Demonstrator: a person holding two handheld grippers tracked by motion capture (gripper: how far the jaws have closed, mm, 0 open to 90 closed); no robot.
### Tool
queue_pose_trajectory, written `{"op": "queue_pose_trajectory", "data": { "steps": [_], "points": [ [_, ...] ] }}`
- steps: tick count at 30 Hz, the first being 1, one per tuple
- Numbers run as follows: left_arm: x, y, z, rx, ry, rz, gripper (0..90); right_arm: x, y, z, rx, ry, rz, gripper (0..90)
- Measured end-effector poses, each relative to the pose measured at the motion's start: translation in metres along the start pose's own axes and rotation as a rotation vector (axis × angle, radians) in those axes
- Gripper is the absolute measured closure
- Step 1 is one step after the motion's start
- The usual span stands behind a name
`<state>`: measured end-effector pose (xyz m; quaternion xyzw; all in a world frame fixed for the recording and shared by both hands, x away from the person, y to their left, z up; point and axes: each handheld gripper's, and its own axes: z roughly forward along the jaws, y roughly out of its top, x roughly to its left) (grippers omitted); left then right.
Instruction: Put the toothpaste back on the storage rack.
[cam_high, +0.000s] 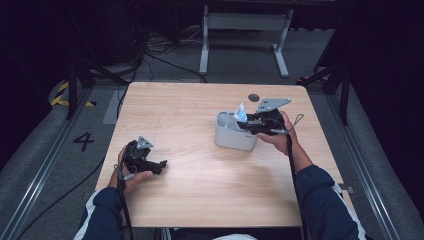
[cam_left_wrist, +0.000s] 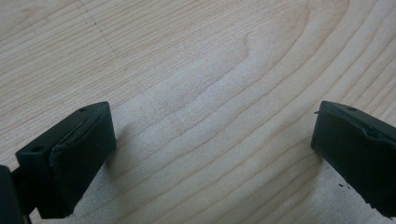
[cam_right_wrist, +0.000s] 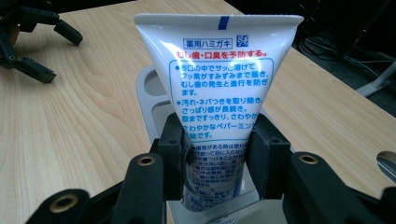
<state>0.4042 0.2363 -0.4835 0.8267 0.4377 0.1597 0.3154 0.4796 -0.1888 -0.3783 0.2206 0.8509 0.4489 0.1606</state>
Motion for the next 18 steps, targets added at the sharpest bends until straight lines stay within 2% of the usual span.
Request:
{"op": "queue_pose_trajectory", "data": {
  "steps": [10, 18],
  "points": [
    [0.0002, -0.0002, 0.0, -0.003, -0.004, 0.001, 0.2, 0.0035, 0.0005, 0.0022, 0.004, 0.018, -0.011, 60.5],
    [0.0001, -0.0003, -0.0001, -0.003, -0.004, 0.001, 0.2, 0.0027, 0.0001, -0.0017, -0.005, -0.008, -0.006, 60.0]
  ]
}}
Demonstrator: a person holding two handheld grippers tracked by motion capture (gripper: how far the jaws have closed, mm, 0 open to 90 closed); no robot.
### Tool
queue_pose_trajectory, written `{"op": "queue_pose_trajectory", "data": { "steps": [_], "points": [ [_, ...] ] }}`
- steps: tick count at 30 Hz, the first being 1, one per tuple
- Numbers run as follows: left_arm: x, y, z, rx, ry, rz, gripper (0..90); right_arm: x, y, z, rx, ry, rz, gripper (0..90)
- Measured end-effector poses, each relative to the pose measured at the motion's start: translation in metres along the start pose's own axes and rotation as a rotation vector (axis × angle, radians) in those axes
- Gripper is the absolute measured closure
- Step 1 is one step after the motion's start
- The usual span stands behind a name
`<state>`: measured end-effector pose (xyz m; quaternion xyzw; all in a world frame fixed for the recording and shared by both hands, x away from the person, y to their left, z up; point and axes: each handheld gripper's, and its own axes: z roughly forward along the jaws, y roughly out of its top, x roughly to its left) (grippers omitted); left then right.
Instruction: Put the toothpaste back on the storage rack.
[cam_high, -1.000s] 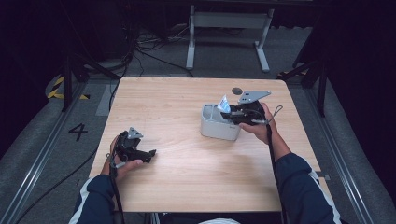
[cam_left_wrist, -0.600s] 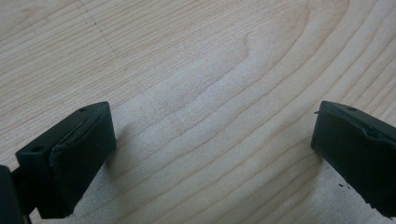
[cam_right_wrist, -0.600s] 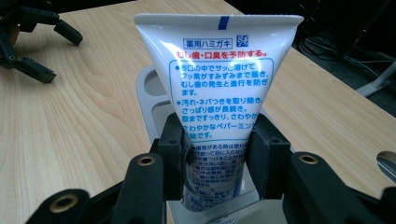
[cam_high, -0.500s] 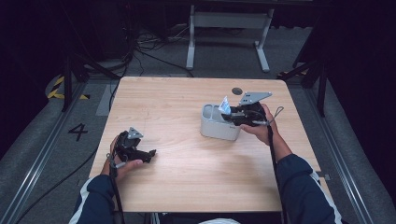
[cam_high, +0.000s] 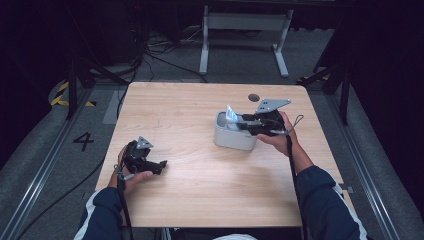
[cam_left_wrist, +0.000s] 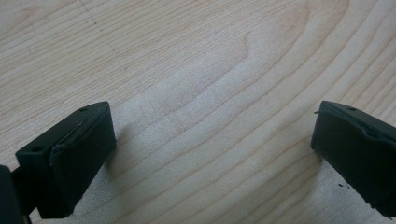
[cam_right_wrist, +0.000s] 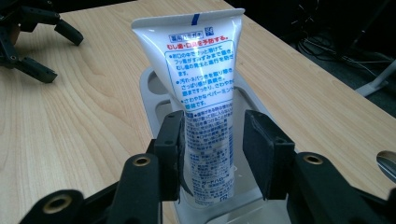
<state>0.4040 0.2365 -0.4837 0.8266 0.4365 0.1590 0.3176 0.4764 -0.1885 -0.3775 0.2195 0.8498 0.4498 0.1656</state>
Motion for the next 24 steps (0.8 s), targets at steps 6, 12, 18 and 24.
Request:
{"op": "queue_pose_trajectory", "data": {
  "steps": [6, 12, 18, 24],
  "points": [
    [0.0, 0.0, 0.0, 0.0, 0.0, -0.001, 0.2, -0.001, -0.001, -0.005, -0.009, -0.004, 0.01, 58.3],
    [0.0, 0.0, 0.0, 0.0, 0.0, 0.0, 0.2, -0.001, -0.003, -0.011, -0.02, -0.006, 0.017, 56.0],
    [0.0, 0.0, 0.0, -0.001, 0.0, -0.003, 0.2, 0.0, -0.004, -0.018, -0.017, -0.017, 0.013, 52.5],
    [0.0, 0.0, 0.0, 0.0, 0.0, -0.001, 0.2, 0.003, -0.004, -0.026, -0.005, -0.035, 0.003, 49.4]
  ]
}}
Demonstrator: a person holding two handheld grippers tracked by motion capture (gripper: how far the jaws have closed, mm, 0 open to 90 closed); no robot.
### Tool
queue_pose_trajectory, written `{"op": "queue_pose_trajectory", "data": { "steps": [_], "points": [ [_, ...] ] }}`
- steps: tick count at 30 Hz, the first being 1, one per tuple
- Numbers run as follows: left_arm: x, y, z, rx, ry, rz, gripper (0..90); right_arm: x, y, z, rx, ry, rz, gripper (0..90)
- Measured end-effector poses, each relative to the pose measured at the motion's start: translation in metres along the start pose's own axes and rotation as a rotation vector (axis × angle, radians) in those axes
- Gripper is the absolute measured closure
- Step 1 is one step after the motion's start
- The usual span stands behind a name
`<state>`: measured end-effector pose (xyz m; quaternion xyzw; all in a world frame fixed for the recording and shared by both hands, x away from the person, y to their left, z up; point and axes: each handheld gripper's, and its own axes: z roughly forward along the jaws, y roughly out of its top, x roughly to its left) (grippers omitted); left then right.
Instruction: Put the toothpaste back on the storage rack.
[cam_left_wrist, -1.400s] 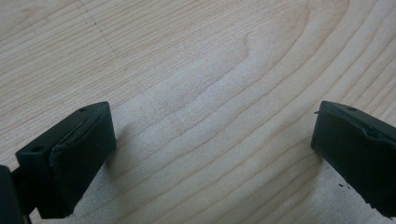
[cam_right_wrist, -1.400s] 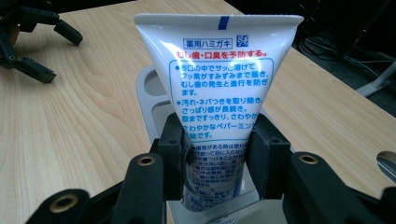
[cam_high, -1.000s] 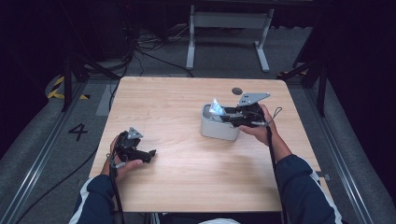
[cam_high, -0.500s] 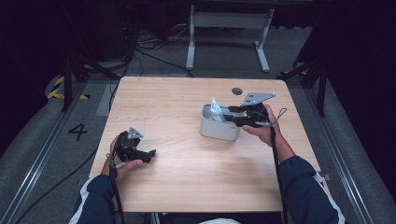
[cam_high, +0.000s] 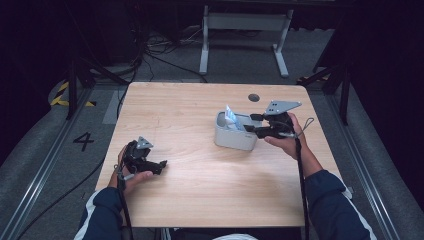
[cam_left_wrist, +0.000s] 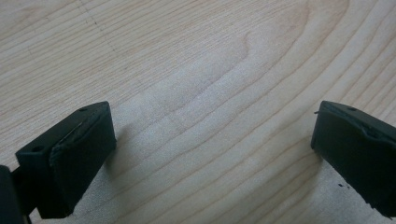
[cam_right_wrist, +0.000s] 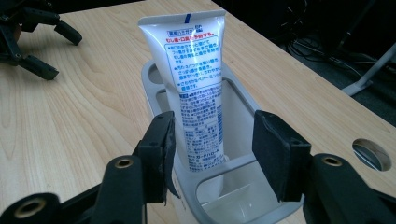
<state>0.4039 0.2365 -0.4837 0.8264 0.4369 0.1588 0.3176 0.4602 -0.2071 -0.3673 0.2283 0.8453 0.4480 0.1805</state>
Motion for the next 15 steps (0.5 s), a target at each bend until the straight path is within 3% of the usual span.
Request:
{"op": "queue_pose_trajectory", "data": {
  "steps": [15],
  "points": [
    [-0.001, 0.0, 0.0, -0.001, 0.0, -0.007, 0.2, 0.003, -0.007, -0.023, 0.023, -0.038, -0.028, 44.6]
  ]
}}
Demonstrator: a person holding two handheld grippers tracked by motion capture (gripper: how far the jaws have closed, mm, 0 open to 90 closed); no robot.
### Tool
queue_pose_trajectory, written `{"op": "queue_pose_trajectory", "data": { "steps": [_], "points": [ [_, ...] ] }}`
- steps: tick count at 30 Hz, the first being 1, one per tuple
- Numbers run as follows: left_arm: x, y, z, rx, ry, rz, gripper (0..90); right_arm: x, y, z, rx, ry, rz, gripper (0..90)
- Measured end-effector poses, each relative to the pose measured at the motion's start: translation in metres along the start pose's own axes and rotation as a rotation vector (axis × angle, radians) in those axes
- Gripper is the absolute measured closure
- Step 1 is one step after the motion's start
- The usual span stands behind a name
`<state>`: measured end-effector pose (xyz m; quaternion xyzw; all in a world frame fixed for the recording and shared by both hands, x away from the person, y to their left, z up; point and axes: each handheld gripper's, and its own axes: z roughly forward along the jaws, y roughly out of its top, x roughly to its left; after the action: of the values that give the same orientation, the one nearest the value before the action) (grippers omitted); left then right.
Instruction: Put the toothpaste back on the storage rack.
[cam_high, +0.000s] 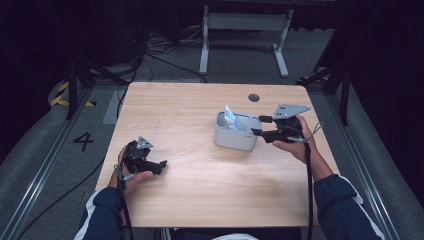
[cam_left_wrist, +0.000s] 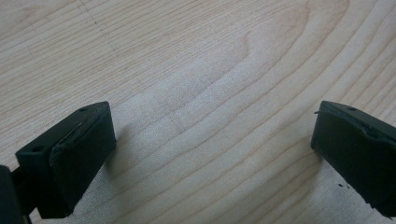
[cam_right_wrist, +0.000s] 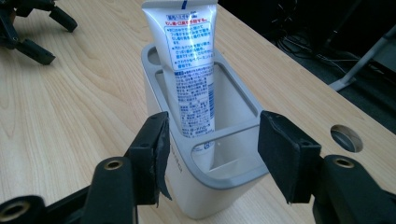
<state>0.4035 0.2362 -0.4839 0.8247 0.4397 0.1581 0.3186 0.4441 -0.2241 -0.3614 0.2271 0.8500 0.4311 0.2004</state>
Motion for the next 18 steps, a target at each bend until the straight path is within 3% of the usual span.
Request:
{"op": "queue_pose_trajectory", "data": {
  "steps": [18],
  "points": [
    [0.001, -0.001, -0.002, 0.006, -0.001, 0.016, 0.2, 0.006, -0.013, -0.018, 0.031, -0.056, -0.039, 36.8]
  ]
}}
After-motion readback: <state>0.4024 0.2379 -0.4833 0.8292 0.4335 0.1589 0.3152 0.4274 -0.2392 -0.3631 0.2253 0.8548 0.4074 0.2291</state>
